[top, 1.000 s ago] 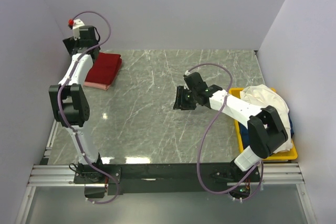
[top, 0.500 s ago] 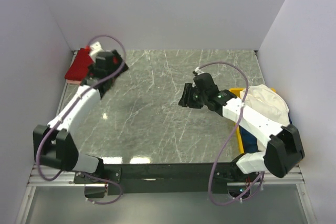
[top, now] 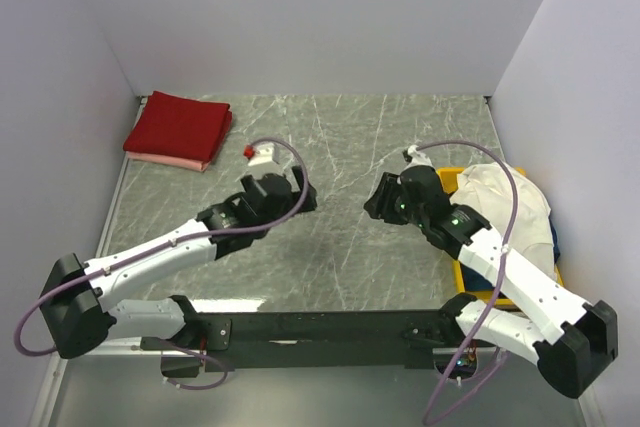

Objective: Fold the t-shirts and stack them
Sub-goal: Reset both grippers

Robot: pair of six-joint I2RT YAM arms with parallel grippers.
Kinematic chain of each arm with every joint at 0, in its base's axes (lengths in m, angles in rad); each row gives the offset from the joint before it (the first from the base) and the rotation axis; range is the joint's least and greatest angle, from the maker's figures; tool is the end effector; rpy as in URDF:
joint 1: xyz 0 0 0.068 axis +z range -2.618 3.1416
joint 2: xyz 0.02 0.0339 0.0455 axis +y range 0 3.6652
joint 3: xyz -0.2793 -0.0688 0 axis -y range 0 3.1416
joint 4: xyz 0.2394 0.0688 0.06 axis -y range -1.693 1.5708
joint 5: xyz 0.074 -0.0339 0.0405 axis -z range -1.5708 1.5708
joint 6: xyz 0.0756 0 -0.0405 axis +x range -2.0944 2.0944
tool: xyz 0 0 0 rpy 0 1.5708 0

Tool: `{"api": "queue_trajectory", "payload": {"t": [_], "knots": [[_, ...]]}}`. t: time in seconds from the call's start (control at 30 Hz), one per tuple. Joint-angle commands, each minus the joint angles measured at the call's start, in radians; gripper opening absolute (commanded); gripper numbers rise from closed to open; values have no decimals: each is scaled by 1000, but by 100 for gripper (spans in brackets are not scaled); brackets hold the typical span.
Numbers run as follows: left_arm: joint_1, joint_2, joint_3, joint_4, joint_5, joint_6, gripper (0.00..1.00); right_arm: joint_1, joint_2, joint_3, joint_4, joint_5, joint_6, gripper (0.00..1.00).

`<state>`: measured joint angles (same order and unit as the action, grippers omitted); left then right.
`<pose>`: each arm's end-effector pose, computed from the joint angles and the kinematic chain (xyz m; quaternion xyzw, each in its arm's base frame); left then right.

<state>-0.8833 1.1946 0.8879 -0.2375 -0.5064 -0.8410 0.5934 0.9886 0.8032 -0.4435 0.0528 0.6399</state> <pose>0.2083 -0.1959 0.2856 -0.1051 0.8458 -0.2189 0.4751 0.1960 0.1274 0.2737 0.0327 0.8903 0.2431 0.3836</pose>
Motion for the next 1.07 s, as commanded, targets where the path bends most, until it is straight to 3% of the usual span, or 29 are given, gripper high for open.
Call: {"api": "queue_trajectory", "payload": {"t": [0.0, 0.17, 0.37, 0.7, 1.03], "knots": [[-88, -3, 3, -6, -75, -47, 100, 6, -60, -28, -11, 64, 24, 51], [-186, 34, 49, -74, -107, -58, 99, 5, -106, -38, -32, 94, 29, 51], [-239, -7, 5, -16, -107, -53, 100, 6, -152, -67, -44, 113, 41, 50], [-250, -99, -69, 43, -110, -53, 100, 5, -186, -90, -58, 133, 43, 50], [-252, -55, -37, 24, -104, -58, 99, 5, -196, -91, -64, 156, 43, 50]]}}
